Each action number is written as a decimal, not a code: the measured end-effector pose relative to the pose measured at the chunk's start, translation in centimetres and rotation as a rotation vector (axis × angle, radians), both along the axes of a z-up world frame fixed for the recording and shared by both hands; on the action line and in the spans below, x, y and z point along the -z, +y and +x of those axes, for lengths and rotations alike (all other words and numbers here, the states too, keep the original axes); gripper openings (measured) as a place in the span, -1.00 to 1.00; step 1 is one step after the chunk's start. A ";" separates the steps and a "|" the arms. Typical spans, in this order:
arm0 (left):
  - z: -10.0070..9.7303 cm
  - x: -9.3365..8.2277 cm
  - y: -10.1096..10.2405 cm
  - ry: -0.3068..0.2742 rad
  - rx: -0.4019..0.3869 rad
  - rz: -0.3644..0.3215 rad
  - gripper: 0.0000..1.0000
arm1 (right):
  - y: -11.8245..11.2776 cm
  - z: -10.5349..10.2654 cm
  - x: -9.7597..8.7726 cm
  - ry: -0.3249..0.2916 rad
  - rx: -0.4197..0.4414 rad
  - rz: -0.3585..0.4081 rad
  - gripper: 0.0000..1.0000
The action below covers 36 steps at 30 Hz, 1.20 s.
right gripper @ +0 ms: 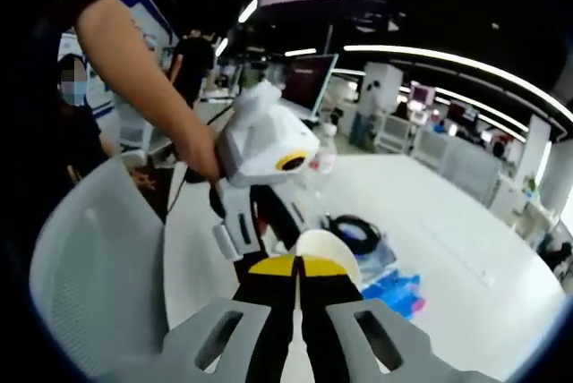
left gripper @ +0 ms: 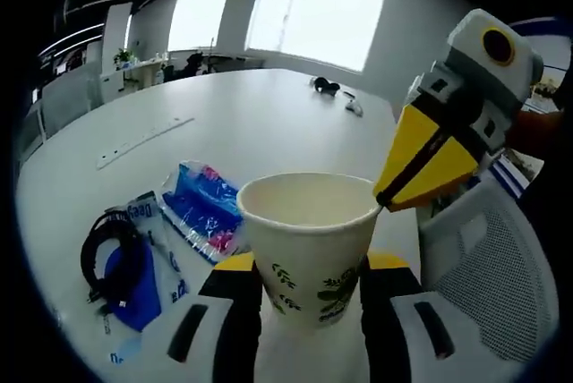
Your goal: Arrange the tabletop items into an orderly group along one side of the table until the central work area is clear of visible clutter.
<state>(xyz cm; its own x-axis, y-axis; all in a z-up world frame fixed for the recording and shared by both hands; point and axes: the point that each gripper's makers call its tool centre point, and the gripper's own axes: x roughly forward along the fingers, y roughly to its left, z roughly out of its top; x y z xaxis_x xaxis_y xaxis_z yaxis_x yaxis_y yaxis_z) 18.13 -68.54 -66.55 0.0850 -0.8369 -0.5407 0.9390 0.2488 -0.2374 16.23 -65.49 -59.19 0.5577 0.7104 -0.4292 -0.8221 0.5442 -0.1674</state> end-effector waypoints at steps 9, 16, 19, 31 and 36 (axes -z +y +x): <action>-0.1 0.0 0.2 -0.009 0.004 -0.003 -0.19 | 0.1 -0.2 0.1 0.007 -0.005 0.006 -1.00; 0.5 -0.3 0.3 -0.041 -0.016 -0.017 -0.20 | 0.0 0.1 -0.2 -0.026 0.001 0.002 -1.00; 0.7 -0.5 0.3 -0.055 -0.021 -0.023 -0.20 | -0.4 0.4 -0.5 -0.015 0.027 0.035 -0.89; 2.2 -1.1 1.0 -0.085 -0.069 -0.033 -0.20 | -1.6 1.5 -2.1 -0.021 0.109 0.160 -0.49; 2.4 -1.3 1.2 -0.090 -0.073 -0.035 -0.20 | -2.0 1.9 -2.3 -0.016 0.134 0.189 -0.34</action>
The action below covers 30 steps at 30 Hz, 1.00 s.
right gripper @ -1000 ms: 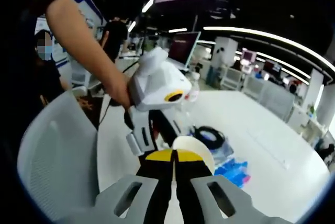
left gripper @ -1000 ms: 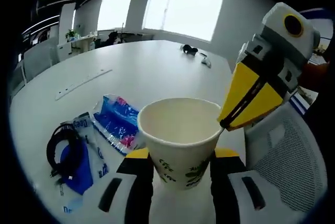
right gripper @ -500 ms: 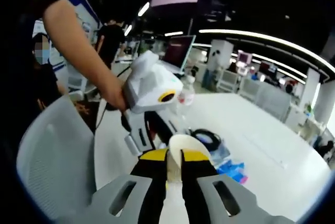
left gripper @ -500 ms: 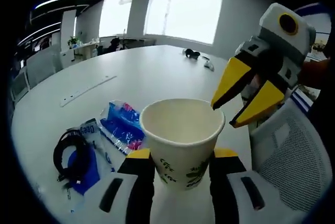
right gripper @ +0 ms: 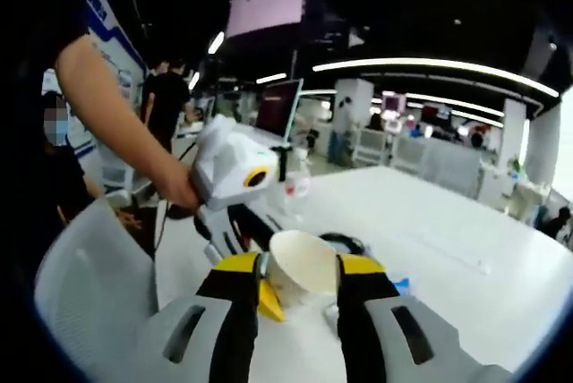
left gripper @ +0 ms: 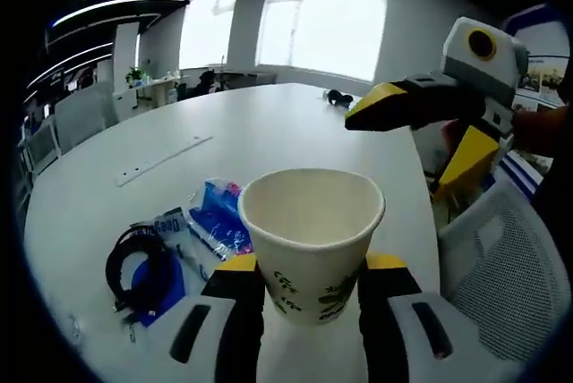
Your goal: Arrange the tabletop items into an orderly group along one side of the table until the central work area is clear of visible clutter.
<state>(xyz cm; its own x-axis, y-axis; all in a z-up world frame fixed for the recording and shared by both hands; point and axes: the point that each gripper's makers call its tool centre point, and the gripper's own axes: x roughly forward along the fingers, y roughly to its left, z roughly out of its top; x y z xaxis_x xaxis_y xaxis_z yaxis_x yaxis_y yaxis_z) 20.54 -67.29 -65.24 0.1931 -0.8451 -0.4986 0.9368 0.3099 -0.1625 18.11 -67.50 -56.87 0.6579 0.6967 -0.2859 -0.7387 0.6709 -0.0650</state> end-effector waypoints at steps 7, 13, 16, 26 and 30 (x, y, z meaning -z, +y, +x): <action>1.0 -0.5 0.6 -0.007 -0.023 -0.008 -0.20 | -0.4 0.3 -0.1 0.014 0.030 0.048 0.03; 1.9 -1.0 1.0 -0.022 -0.052 -0.016 -0.20 | -0.7 0.3 0.2 0.024 0.037 0.045 0.12; 2.5 -1.4 1.3 -0.033 -0.075 -0.027 -0.20 | -0.8 0.3 0.1 0.031 0.045 0.065 0.24; 4.6 -2.8 2.9 -0.070 -0.168 -0.047 -0.19 | -0.4 0.1 0.4 0.049 0.050 0.084 0.44; 5.2 -3.4 3.7 -0.084 -0.198 -0.053 -0.19 | -0.5 0.3 0.4 0.018 0.060 0.065 0.67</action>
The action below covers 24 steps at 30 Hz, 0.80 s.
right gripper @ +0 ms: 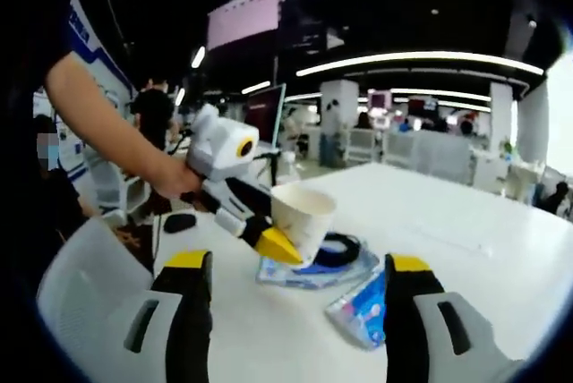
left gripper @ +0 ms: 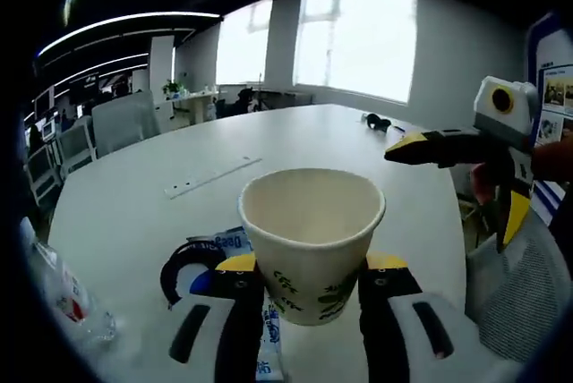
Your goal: Arrange the tabletop items into an orderly group along one side of the table until the central work area is clear of visible clutter.
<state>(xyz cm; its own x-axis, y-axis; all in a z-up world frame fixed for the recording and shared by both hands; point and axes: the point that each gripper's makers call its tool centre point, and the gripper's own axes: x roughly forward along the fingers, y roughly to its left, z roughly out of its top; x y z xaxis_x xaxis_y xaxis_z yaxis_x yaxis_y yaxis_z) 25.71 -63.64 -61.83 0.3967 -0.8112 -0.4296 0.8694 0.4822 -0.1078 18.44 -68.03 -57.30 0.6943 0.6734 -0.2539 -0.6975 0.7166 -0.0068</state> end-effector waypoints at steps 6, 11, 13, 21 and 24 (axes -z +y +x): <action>0.7 -0.2 1.4 -0.010 -0.051 0.009 -0.19 | -0.1 0.1 0.1 0.019 0.017 0.030 0.79; 1.5 0.0 2.6 -0.011 -0.093 0.023 -0.19 | -0.1 -0.1 0.1 0.025 0.029 0.049 0.86; 1.8 -0.3 2.8 -0.016 -0.103 0.021 -0.19 | -0.2 -0.2 0.8 0.032 0.031 0.012 0.89; 3.3 -1.5 3.6 -0.050 -0.143 0.021 -0.19 | -0.3 0.3 0.5 0.056 0.057 0.065 0.93; 3.8 -1.5 4.1 -0.056 -0.162 0.023 -0.19 | -0.2 0.6 0.5 0.066 0.068 0.057 0.93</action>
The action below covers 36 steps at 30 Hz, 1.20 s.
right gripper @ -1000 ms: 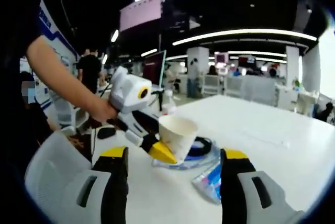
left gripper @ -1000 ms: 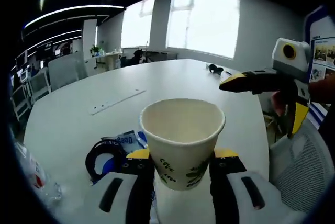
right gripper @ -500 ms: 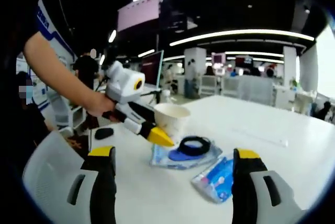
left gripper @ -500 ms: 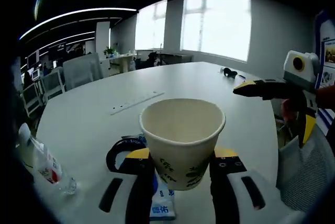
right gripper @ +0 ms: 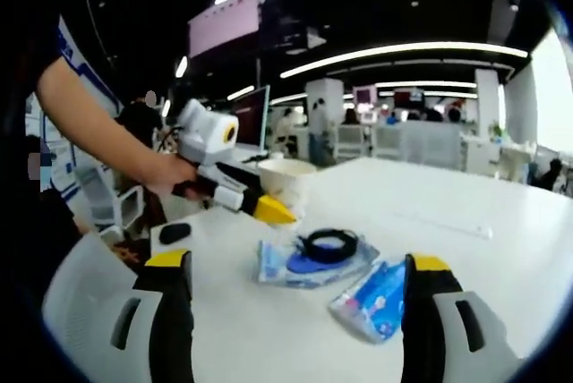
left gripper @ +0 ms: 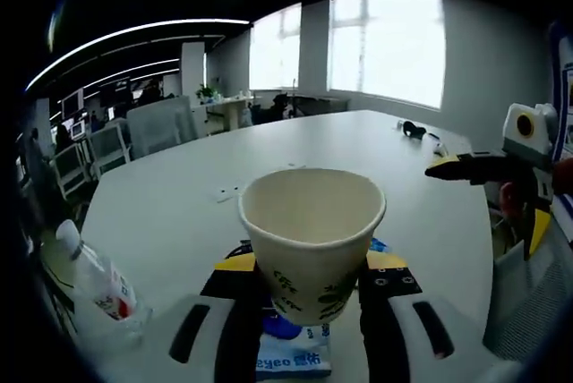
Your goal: Arrange the tabletop items into an orderly group along one side of the table until the central work area is clear of visible clutter.
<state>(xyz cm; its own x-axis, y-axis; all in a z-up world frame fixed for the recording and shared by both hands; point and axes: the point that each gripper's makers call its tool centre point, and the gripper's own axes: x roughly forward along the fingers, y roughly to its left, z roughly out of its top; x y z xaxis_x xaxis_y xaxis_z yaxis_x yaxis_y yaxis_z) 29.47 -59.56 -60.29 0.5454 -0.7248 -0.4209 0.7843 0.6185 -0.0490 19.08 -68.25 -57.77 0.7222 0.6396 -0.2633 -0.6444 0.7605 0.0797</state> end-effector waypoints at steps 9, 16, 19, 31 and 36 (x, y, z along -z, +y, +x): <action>0.9 -0.2 1.2 -0.014 -0.014 0.007 -0.18 | 0.2 0.0 -0.5 0.014 0.026 0.003 0.93; 1.5 0.0 2.6 -0.013 -0.034 0.015 -0.18 | 0.8 -0.6 -0.5 0.029 0.026 -0.028 0.95; 2.0 -0.2 3.0 -0.016 -0.036 0.006 -0.18 | 1.0 -0.8 -0.5 0.029 0.025 -0.050 0.96; 2.7 0.2 3.8 -0.030 -0.027 -0.009 -0.18 | 1.4 -0.8 -0.9 0.025 0.085 -0.066 0.97; 2.9 0.4 4.0 -0.036 -0.004 -0.006 -0.18 | 1.7 -0.4 -0.6 0.032 0.104 -0.085 0.97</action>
<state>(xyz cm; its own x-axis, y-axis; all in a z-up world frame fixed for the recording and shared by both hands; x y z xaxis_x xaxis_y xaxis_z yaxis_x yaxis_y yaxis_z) 32.38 -55.59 -60.74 0.5625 -0.7254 -0.3968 0.7834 0.6211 -0.0249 18.65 -66.52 -57.20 0.7737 0.5364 -0.3371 -0.5600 0.8279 0.0318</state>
